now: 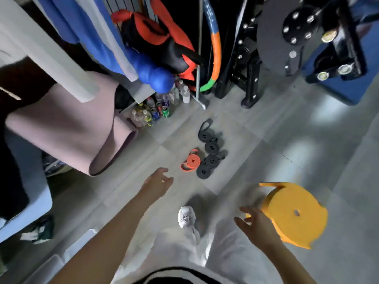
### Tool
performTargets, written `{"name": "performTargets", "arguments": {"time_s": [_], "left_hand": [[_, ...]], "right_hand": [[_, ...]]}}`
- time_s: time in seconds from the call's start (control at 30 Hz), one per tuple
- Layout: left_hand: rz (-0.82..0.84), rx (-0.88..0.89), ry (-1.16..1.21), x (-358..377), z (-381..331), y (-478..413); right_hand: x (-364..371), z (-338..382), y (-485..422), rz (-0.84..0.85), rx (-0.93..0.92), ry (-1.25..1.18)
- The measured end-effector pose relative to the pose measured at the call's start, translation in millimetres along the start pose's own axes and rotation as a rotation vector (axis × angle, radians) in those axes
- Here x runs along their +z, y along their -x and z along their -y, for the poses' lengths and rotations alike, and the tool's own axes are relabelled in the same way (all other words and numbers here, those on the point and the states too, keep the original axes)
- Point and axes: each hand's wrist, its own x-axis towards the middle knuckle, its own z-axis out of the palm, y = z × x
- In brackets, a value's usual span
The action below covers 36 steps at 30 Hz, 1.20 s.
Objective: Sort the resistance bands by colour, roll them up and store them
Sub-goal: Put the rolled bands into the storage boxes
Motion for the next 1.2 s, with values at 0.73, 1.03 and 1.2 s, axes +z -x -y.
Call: {"name": "performTargets", "arguments": {"time_s": [0.73, 1.03, 1.2], "left_hand": [[-0.202, -0.741, 0.339, 232.0, 41.0, -296.2], [-0.268, -1.024, 0.591, 365.5, 212.6, -498.8], [-0.5, -1.041, 0.904, 403.8, 246.0, -559.5]], "right_hand": [[22.6, 29.7, -521.6, 0.591, -0.237, 0.745], [269.1, -23.7, -722.3, 0.462, -0.583, 1.051], [332.3, -33.9, -775.3, 0.531, -0.534, 0.864]]}}
